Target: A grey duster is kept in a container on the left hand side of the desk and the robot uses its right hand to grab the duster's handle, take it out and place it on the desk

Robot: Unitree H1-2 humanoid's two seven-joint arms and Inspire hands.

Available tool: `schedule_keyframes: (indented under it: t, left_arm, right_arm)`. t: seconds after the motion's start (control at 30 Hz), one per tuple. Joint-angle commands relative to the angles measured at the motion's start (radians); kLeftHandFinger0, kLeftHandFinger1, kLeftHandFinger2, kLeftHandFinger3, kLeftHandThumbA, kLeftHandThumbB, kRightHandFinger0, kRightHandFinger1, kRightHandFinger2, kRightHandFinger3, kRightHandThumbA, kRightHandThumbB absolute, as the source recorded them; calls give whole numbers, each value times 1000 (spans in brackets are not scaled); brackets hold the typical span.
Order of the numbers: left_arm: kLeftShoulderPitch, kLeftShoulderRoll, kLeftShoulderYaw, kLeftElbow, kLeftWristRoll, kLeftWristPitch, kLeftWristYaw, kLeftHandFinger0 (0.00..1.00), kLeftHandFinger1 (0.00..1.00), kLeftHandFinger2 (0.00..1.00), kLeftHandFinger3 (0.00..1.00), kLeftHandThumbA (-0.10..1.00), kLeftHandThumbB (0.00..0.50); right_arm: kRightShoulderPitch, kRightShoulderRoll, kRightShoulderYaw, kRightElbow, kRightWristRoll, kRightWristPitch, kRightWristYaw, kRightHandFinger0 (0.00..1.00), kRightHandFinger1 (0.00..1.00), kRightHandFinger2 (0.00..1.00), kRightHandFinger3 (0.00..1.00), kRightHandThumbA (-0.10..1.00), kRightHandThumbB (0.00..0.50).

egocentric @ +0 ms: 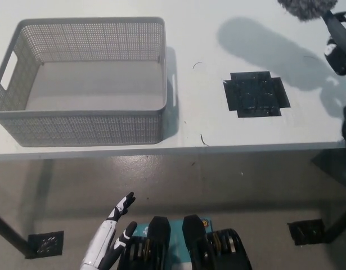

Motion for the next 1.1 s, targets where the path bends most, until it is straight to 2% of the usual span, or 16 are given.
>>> schedule_keyframes:
  t: [0.0, 0.03, 0.1, 0.3, 0.37, 0.53, 0.57, 0.67, 0.7, 0.77, 0.83, 0.9, 0.93, 1.0, 1.03, 1.07]
  left_arm:
    - [-6, 11, 12, -35, 8, -38, 12, 1000, 1000, 1000, 1000, 1000, 81]
    - [-7, 12, 12, -31, 7, -41, 12, 1000, 1000, 1000, 1000, 1000, 84]
    - [-8, 12, 12, -30, 7, -41, 12, 1000, 1000, 1000, 1000, 1000, 86]
    - [-13, 13, 16, -35, 4, -35, 11, 1000, 1000, 1000, 1000, 1000, 87]
    - [-14, 11, 18, -33, 3, -30, 11, 1000, 1000, 1000, 1000, 1000, 102]
    - [-15, 8, 19, -32, 5, -32, 11, 1000, 1000, 1000, 1000, 1000, 99]
    - [-19, 8, 19, -28, 2, -37, 11, 1000, 1000, 1000, 1000, 1000, 92]
    - [-21, 7, 19, -26, 4, -41, 13, 1000, 1000, 1000, 1000, 1000, 90]
    - [-22, 7, 19, -25, 4, -41, 12, 1000, 1000, 1000, 1000, 1000, 90]
    - [-23, 6, 20, -24, -2, -43, 10, 1000, 1000, 1000, 1000, 1000, 94]
    - [-23, 7, 20, -23, -2, -44, 11, 1000, 1000, 1000, 1000, 1000, 94]
    - [-23, 7, 20, -23, -2, -44, 11, 1000, 1000, 1000, 1000, 1000, 94]
    - [-23, 7, 21, -23, -1, -43, 10, 1000, 1000, 1000, 1000, 1000, 95]
    - [-23, 9, 21, -23, 1, -42, 10, 1000, 1000, 1000, 1000, 1000, 97]
    - [-27, 11, 21, -25, -1, -40, 7, 1000, 1000, 1000, 1000, 1000, 93]
    - [-28, 11, 21, -26, -2, -40, 6, 1000, 1000, 1000, 1000, 1000, 93]
  right_arm:
    - [-24, -60, 26, -26, -33, -85, -31, 0, 270, 685, 685, -100, 200]
    - [-10, -78, 31, -44, -40, -46, -6, 0, 285, 664, 634, -100, 187]
    - [-7, -86, 37, -50, -36, -34, 3, 0, 288, 647, 598, -100, 189]
    - [-6, -134, 82, -30, -77, -57, -9, 0, 327, 714, 619, -100, 178]
    - [-12, -150, 110, -25, -112, -63, -25, 19, 392, 775, 640, -100, 172]
    - [-17, -158, 122, -18, -109, -68, -25, 0, 379, 747, 620, -100, 176]
    - [-17, -164, 135, -23, -123, -80, -25, 0, 339, 727, 604, -100, 175]
    - [-18, -171, 155, -32, -142, -76, -13, 0, 423, 828, 720, -100, 161]
    - [-18, -173, 160, -35, -149, -73, -13, 0, 436, 838, 723, -100, 161]
    - [-23, -181, 188, -28, -186, -86, -28, 0, 429, 821, 701, -100, 200]
    - [-31, -196, 227, -17, -229, -83, -18, 0, 436, 835, 707, -100, 173]
    - [-32, -198, 232, -16, -226, -81, -20, 0, 438, 837, 705, -100, 174]
    - [-37, -204, 249, -1, -243, -81, -24, 4, 457, 854, 734, -100, 209]
    - [-44, -214, 277, 26, -275, -82, -31, 0, 462, 852, 725, -100, 220]
    - [-52, -224, 302, 46, -302, -76, -26, 0, 471, 860, 734, -100, 193]
    - [-55, -227, 310, 51, -309, -75, -24, 1, 474, 861, 723, -100, 191]
